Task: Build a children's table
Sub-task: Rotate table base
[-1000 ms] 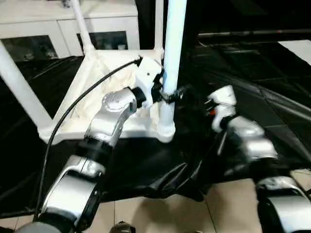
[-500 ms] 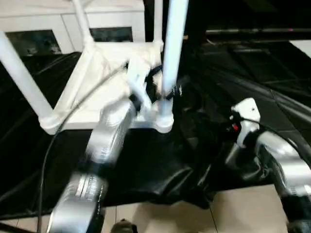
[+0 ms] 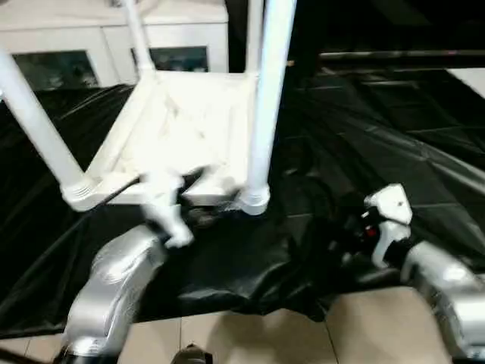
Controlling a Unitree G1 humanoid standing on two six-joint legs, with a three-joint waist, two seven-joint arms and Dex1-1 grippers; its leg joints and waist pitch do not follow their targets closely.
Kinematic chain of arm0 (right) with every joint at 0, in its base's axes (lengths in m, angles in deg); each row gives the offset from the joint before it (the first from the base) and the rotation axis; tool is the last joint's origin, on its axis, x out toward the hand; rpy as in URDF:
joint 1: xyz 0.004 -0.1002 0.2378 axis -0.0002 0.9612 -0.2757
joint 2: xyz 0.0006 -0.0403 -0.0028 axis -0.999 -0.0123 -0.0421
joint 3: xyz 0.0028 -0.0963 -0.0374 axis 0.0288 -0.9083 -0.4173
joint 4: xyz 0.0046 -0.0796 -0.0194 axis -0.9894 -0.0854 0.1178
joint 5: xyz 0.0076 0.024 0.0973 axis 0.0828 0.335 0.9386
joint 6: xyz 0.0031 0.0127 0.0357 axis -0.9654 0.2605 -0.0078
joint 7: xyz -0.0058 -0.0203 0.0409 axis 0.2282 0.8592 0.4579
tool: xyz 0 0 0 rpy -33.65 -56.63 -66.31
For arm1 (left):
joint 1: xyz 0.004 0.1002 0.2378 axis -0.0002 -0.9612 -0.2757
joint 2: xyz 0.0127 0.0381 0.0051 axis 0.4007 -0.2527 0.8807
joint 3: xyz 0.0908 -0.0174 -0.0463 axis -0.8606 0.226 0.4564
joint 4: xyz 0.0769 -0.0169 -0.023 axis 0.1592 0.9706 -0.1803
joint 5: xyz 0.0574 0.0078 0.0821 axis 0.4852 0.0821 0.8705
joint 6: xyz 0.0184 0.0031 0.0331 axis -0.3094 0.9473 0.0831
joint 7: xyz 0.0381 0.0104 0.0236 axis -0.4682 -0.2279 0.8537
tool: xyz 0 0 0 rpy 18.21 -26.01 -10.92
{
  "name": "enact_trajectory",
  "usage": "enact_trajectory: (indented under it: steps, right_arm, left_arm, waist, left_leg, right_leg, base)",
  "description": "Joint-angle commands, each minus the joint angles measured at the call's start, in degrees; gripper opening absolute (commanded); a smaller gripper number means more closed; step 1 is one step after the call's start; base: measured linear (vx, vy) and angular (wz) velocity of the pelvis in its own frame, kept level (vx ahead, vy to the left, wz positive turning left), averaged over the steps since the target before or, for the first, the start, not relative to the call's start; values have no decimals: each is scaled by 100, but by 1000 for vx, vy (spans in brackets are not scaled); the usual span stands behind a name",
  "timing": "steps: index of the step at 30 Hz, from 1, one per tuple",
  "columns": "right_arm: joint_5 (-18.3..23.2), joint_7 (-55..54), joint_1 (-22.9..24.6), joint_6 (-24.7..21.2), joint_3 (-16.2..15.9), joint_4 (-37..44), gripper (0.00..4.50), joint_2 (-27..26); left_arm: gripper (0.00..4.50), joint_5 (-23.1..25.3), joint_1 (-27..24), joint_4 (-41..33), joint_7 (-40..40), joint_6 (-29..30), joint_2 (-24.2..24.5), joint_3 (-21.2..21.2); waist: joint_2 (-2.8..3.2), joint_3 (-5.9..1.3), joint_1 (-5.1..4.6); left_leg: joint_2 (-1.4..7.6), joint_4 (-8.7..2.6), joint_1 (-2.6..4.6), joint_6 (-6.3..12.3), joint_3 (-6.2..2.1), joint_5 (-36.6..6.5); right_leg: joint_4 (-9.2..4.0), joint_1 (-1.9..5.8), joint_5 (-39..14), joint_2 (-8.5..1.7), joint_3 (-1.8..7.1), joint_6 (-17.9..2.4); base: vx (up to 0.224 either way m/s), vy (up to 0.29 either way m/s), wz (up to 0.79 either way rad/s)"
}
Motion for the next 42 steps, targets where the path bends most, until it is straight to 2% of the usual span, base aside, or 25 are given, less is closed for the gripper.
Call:
enact_trajectory:
  steps: [1, 15, 16, 17, 20, 21, 22, 23, 24, 25, 26, 27, 28, 29, 31, 32, 33, 34, 35, 36, 37, 38, 39, 41, 42]
  right_arm:
    - [-112, -414, 136, -88, 69, 206, 317, -179]
    - [-355, -1003, 549, 332, 74, 412, 317, -500]
    - [-417, -1014, 502, 376, -24, 371, 317, -495]
    - [-430, -1069, 334, 420, -103, 263, 317, -586]
    - [-406, -1114, 229, 417, -104, 184, 317, -686]
    - [-406, -1114, 229, 417, -104, 184, 317, -686]
    - [-311, -1095, 163, 310, -108, 150, 317, -753]
    - [-329, -1055, 140, 313, -171, 121, 317, -739]
    - [-363, -1003, 124, 354, -251, 95, 317, -705]
    - [-363, -1003, 124, 354, -251, 95, 317, -705]
    - [-364, -992, 123, 378, -269, 90, 317, -686]
    - [-355, -997, 120, 398, -255, 76, 317, -683]
    - [-353, -1042, 103, 411, -200, 40, 317, -701]
    - [-353, -1054, 98, 411, -186, 32, 317, -707]
    - [-329, -1117, 65, 409, -94, -2, 317, -735]
    - [-259, -1147, -7, 361, 14, -36, 317, -732]
    - [-236, -1146, -29, 345, 34, -43, 317, -719]
    - [-229, -1118, -40, 332, 17, -43, 317, -696]
    - [-226, -1104, -44, 329, 9, -44, 317, -685]
    - [-243, -994, -50, 318, -82, -43, 317, -614]
    - [-247, -941, -52, 314, -123, -40, 317, -584]
    - [-247, -936, -52, 313, -128, -40, 317, -581]
    - [-286, -851, -58, 325, -209, -21, 317, -515]
    - [-298, -713, -63, 311, -313, 4, 317, -435]
    - [-327, -559, -72, 312, -441, 10, 317, -350]
  left_arm:
    - [447, 527, -125, 29, 765, -126, -97, 152]
    - [447, 1235, -609, -117, 1550, -385, -449, -53]
    - [447, 1356, -543, -89, 1606, -359, -443, -95]
    - [447, 1433, -438, -42, 1615, -196, -433, -116]
    - [447, 1278, -427, -47, 1616, -213, -516, -21]
    - [447, 1278, -427, -47, 1616, -213, -516, -21]
    - [447, 1250, -359, -39, 1644, -248, -506, 62]
    - [447, 1281, -305, -29, 1614, -136, -448, 53]
    - [447, 1257, -242, -7, 1473, -150, -373, 7]
    - [447, 1257, -242, -7, 1473, -150, -373, 7]
    - [447, 1232, -222, 3, 1400, -242, -359, -23]
    - [447, 1209, -183, 5, 1271, -282, -319, -92]
    - [447, 1162, -135, 6, 1197, -252, -332, -136]
    - [447, 1148, -128, 7, 1191, -246, -341, -139]
    - [447, 1070, -101, 12, 1162, -227, -399, -137]
    - [447, 1057, -95, 28, 1163, -192, -468, -146]
    - [447, 1062, -92, 39, 1169, -188, -482, -155]
    - [447, 1056, -100, 47, 1173, -180, -492, -157]
    - [447, 1052, -100, 50, 1174, -176, -496, -159]
    - [447, 1049, -119, 83, 1193, -183, -494, -161]
    - [447, 1048, -127, 96, 1202, -190, -496, -157]
    - [447, 1048, -128, 98, 1203, -191, -496, -157]
    - [447, 1063, -141, 112, 1224, -192, -495, -149]
    - [447, 1065, -156, 115, 1243, -186, -502, -135]
    - [447, 1094, -187, 87, 1290, -159, -505, -116]
  waist:
    - [-60, -305, -78]
    - [-83, -267, -322]
    - [87, -195, -257]
    - [151, -275, -260]
    - [106, -199, -290]
    - [78, -210, -267]
    - [-107, -237, -278]
    - [-298, -73, -174]
    - [-321, -61, -99]
    - [-338, -29, -36]
    - [-322, -85, -36]
    - [-135, -242, -11]
    - [-54, -286, -118]
    - [25, -319, -183]
    - [-67, -228, -247]
    - [-105, -83, -311]
    - [-105, -56, -483]
    - [36, -9, -514]
    - [203, -96, -90]
    - [56, -100, -230]
    - [-405, -234, -250]
    - [-302, -29, -112]
    - [-423, -324, 183]
    - [-484, -219, 314]
    - [-423, -262, 408]
  left_leg:
    - [48, -427, 154, -287, -91, -2590]
    - [56, -524, 173, -227, -182, -3246]
    - [67, -933, -244, -302, -526, -4070]
    - [224, -1113, -271, -496, -875, -4833]
    - [352, -1240, -98, -317, -1353, -5158]
    - [265, -1216, -150, -239, -1334, -5010]
    - [127, -613, 246, -286, -787, -4342]
    - [-674, 1159, 345, 290, -239, -1583]
    - [-601, 1108, 72, 356, -239, -1083]
    - [-373, 830, 123, 214, -305, -980]
    - [-294, 629, 213, 197, -345, -1207]
    - [-85, 51, 405, 210, -414, -1788]
    - [323, -394, 511, 197, -704, -2857]
    - [427, -554, 523, 242, -732, -3529]
    - [343, -610, 568, 262, -622, -4084]
    - [199, -473, 765, 204, -448, -4540]
    - [72, -155, 1088, 183, -292, -4491]
    - [247, -428, 922, 199, -271, -4889]
    - [514, -1133, 392, 50, -137, -6088]
    - [635, -949, 676, 408, -341, -5814]
    - [93, -223, 840, 418, -245, -4619]
    - [-270, 460, 543, 548, -121, -3208]
    - [-378, 1039, -86, 790, -343, -1335]
    - [-585, 982, -326, 938, -422, -643]
    - [-648, 851, -338, 1342, -362, -23]
  right_leg:
    - [-762, 75, -3732, -288, 139, 114]
    - [-875, 130, -3637, -280, 28, 148]
    - [-568, 458, -3178, -168, -308, 26]
    - [39, 587, -1661, -83, -203, -288]
    - [328, 343, -1259, 25, -91, -840]
    - [333, 364, -1489, 0, -31, -983]
    - [-277, -16, -2810, -103, 185, -1182]
    - [-1294, -267, -6081, -545, 317, -1142]
    - [-1271, -10, -6304, -668, 388, -700]
    - [-1203, 58, -6639, -891, 388, 171]
    - [-1110, 142, -6362, -904, 295, 336]
    - [-961, 434, -4845, -707, 40, 269]
    - [-544, 365, -2626, -353, -23, 26]
    - [-426, 524, -1743, -423, -43, -180]
    - [-514, 528, -2221, -468, -49, -303]
    - [-814, 393, -3996, -400, -243, -85]
    - [-1170, 256, -4882, -224, -757, 288]
    - [-899, 453, -4479, -45, -1022, 354]
    - [941, 792, -1472, 59, -435, -166]
    - [889, 655, -1700, -120, -34, -85]
    - [-27, 674, -4010, -432, 488, 184]
    - [-796, 669, -5805, -916, 725, 117]
    - [-759, 1295, -5679, -1063, 1208, 29]
    - [-675, 1345, -3478, -525, 1018, -54]
    - [-809, 1341, -1885, -679, 415, 502]
  base:
    - [0, 0, 0]
    - [0, 0, 0]
    - [-71, -3, 16]
    - [-71, -3, 16]
    - [-26, -92, 57]
    - [-9, -185, 74]
    - [6, -221, 54]
    - [6, -221, 54]
    - [32, -181, -2]
    - [-14, -105, -22]
    - [-14, -105, -22]
    - [0, 0, 0]
    - [0, 0, 0]
    - [0, 0, 0]
    - [0, 0, 0]
    - [0, 0, 0]
    - [0, -59, -2]
    - [57, -64, -4]
    - [57, -64, -4]
    - [101, -122, -1]
    - [101, -167, -15]
    - [101, -167, -15]
    - [171, -125, -13]
    - [186, -105, 15]
    - [161, -93, 47]
